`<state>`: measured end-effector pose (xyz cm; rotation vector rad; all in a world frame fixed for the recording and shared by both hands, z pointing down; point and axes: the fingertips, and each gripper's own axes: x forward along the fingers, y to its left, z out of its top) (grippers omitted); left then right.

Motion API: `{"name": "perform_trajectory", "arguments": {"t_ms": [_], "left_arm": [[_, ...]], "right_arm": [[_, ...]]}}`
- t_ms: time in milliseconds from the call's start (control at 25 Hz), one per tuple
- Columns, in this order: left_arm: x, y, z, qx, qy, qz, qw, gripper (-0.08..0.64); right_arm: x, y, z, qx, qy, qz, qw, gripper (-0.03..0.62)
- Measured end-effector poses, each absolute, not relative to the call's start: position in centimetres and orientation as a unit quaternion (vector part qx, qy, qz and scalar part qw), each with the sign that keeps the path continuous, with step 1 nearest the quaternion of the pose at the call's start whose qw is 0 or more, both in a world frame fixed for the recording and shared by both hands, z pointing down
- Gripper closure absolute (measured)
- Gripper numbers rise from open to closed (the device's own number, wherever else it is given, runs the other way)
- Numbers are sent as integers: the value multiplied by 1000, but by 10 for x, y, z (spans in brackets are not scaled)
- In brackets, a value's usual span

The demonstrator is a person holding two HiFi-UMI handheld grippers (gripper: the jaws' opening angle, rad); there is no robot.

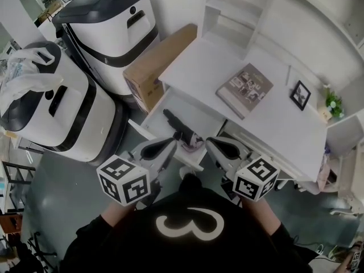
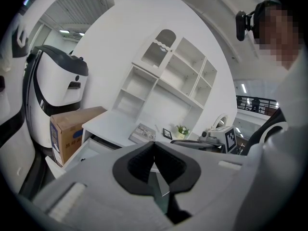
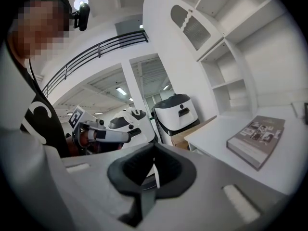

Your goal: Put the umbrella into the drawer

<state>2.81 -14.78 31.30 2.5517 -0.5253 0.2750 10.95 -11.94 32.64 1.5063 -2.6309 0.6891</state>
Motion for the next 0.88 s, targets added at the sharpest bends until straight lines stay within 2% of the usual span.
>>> {"name": "perform_trajectory", "arguments": {"t_ms": [880], "left_arm": [[22, -151, 325, 938, -200, 107, 262, 551]], "right_arm": [[102, -125, 339, 474, -850, 229, 26, 589]]}}
